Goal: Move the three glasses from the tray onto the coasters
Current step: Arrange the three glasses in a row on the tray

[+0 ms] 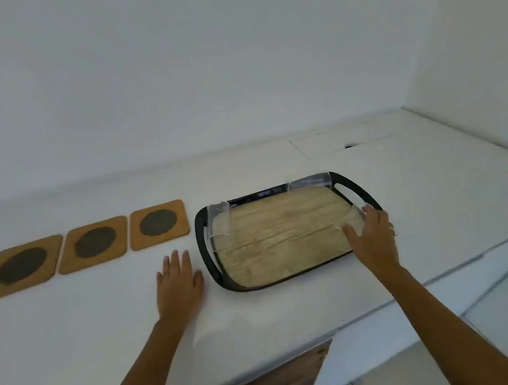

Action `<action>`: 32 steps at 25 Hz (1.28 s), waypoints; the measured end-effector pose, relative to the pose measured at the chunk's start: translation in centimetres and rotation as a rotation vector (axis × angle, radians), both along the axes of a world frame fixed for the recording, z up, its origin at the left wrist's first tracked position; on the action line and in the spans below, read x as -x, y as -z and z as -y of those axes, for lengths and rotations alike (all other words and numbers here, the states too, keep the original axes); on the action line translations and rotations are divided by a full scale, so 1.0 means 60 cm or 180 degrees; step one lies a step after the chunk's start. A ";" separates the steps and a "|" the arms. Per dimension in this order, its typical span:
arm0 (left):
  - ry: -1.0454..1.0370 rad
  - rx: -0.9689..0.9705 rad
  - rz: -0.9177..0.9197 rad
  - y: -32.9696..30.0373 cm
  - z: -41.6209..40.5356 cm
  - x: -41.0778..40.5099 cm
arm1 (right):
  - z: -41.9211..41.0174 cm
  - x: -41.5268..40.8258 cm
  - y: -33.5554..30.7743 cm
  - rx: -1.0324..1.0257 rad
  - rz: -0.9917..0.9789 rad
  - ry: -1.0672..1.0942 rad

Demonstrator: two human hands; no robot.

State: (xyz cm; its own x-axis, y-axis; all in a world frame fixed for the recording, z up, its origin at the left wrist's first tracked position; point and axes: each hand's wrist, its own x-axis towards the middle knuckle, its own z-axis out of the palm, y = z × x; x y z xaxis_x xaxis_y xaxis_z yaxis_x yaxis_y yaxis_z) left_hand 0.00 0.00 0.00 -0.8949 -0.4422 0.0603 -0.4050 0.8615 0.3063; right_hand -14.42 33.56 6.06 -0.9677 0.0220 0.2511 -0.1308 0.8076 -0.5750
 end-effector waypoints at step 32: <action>-0.0197 -0.0013 0.0116 0.035 0.024 0.021 | 0.183 0.144 0.075 0.1083 -0.0235 -0.1425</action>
State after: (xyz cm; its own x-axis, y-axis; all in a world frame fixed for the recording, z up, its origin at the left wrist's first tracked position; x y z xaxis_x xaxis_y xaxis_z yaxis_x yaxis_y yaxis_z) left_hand -1.24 -1.45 -2.11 -0.8675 -0.4968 0.0262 -0.4683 0.8333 0.2938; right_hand -23.08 22.57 1.56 -0.8813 -0.2951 0.3690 -0.4677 0.4348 -0.7695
